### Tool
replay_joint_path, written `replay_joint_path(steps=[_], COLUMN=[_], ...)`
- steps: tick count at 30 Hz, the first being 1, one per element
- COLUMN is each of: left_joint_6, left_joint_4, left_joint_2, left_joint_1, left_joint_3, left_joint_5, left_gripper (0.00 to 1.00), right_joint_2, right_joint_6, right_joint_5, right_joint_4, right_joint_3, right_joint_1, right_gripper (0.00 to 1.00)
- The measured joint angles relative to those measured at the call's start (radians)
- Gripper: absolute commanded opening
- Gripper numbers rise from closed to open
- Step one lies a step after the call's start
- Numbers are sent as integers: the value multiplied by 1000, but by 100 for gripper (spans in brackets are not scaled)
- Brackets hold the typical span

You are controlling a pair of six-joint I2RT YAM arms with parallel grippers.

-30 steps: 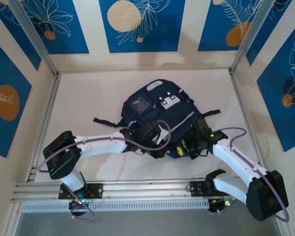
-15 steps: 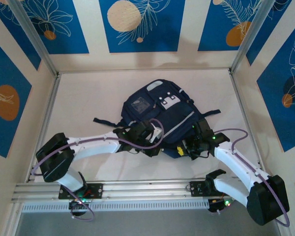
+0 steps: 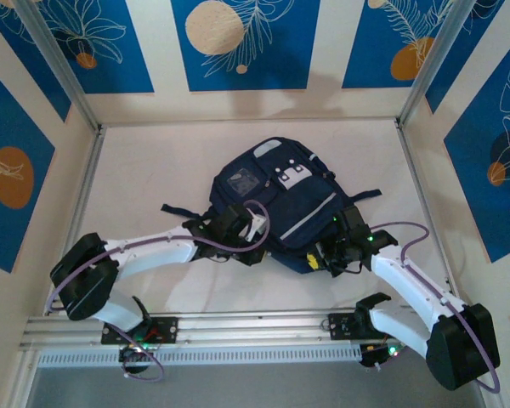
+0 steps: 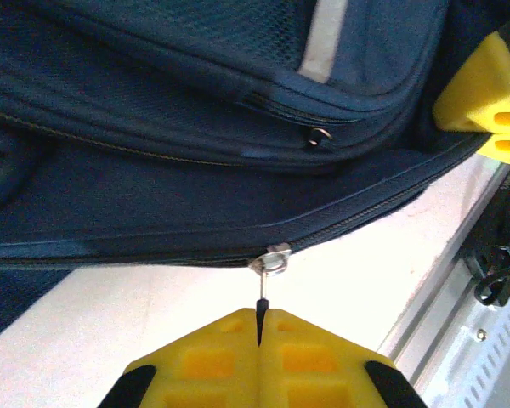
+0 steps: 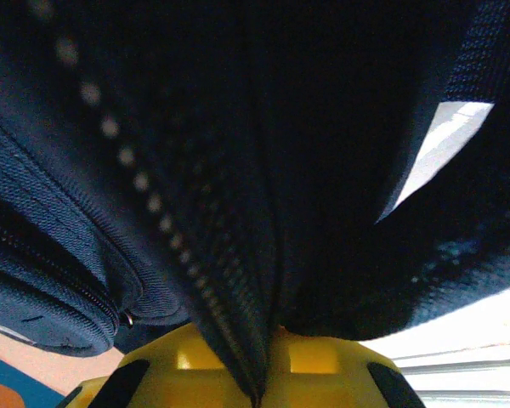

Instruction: Pack books, pencil case, and school supplies into a backpack

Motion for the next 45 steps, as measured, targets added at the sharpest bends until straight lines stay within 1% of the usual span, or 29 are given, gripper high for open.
replay_joint_path(steps=[15, 26, 37, 41, 45], left_joint_6=[36, 60, 86, 85, 85], left_joint_4=[-21, -41, -73, -77, -82], left_joint_2=[-36, -37, -38, -38, -38], left_joint_1=[98, 136, 201, 227, 238], left_joint_3=[-44, -48, -48, -48, -48], left_joint_5=[2, -3, -60, -60, -63], left_gripper=[0, 0, 0, 0, 0], right_joint_2=[24, 40, 61, 83, 112], right_joint_6=[-43, -94, -197, -231, -284], right_joint_5=[-8, -23, -23, -31, -41], right_joint_4=[10, 14, 21, 35, 63], right_joint_3=[-4, -4, -4, -6, -5], right_joint_1=[-16, -37, -39, -38, -12], right_gripper=[0, 0, 0, 0, 0])
